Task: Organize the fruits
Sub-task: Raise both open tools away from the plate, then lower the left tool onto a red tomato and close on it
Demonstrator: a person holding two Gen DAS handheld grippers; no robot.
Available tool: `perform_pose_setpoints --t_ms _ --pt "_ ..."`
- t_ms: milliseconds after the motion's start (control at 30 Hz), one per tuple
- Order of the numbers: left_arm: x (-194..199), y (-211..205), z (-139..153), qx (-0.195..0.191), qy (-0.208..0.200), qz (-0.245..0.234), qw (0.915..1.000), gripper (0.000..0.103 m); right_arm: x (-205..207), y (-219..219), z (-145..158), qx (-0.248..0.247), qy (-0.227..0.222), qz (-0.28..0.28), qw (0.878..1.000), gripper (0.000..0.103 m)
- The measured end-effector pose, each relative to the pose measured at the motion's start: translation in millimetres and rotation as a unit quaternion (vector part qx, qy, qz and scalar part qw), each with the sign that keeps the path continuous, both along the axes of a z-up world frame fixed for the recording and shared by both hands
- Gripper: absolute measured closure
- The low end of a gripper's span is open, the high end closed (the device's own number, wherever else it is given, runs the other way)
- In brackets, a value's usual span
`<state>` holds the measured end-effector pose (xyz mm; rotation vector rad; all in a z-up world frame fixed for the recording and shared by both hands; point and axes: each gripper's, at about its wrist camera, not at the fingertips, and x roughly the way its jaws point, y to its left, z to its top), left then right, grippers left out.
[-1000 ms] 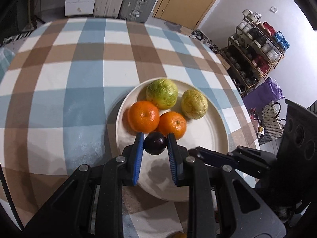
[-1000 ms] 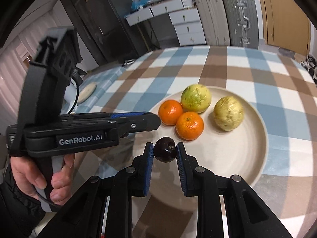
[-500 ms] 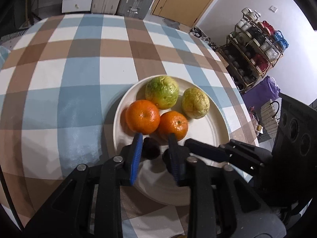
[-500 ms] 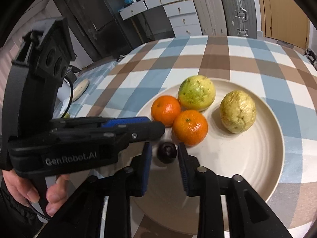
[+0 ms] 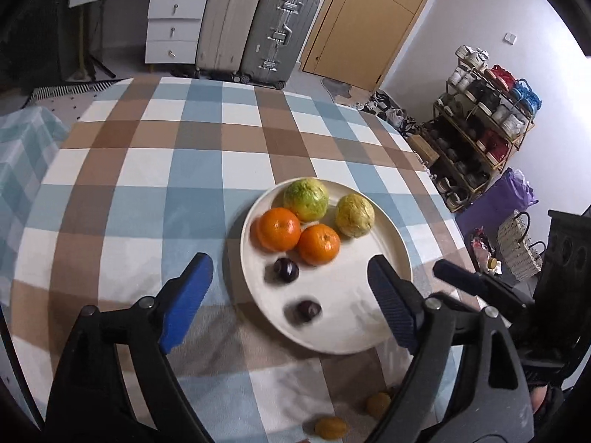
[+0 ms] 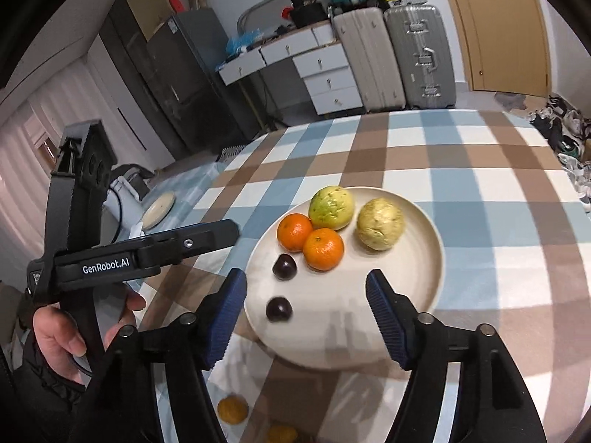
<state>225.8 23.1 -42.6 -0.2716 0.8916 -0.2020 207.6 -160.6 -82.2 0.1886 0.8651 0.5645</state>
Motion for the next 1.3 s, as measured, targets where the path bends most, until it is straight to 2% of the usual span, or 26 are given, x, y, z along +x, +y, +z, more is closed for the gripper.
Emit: perform_pose_setpoints --t_ms 100,167,233,333,433,533,667,800,967,1100,1300 --pt "-25 -7 10 0.021 -0.022 0.004 0.9995 0.016 -15 -11 7 0.011 -0.008 -0.01 1.0 0.026" --pt "-42 -13 16 0.041 -0.041 0.004 0.9983 0.007 -24 -13 11 0.014 -0.015 -0.011 1.0 0.021" --pt "-58 -16 24 0.055 -0.064 0.008 0.9964 0.002 -36 -14 16 0.012 -0.026 -0.007 1.0 0.019" --pt "-80 -18 36 0.071 -0.09 0.014 0.9933 0.001 -52 -16 23 0.014 -0.04 -0.009 0.999 0.013" --pt "-101 -19 40 0.106 -0.113 0.036 0.9873 0.001 -67 -18 29 0.012 -0.052 -0.011 0.999 0.009" --pt "-121 -17 43 0.098 -0.118 0.045 0.9871 0.001 -82 -25 35 0.019 -0.063 -0.017 0.998 0.003" --pt "-148 -19 41 0.103 -0.132 0.04 0.985 0.001 -99 -33 41 0.033 -0.074 -0.023 0.996 0.001" --pt "-166 -21 36 0.091 -0.125 0.024 0.9877 0.001 -116 -41 43 0.042 -0.083 -0.033 0.995 0.0" --pt "-191 -19 26 0.087 -0.109 0.032 0.9897 0.001 -129 -44 34 0.051 -0.062 -0.044 0.996 0.0" --pt "-202 -20 14 0.084 -0.091 0.025 0.992 0.001 -143 -40 30 0.025 -0.064 -0.045 0.997 0.0" --pt "-212 -28 -5 0.081 -0.058 0.007 0.995 0.001 -160 -36 19 0.006 -0.043 -0.042 0.998 0.0"
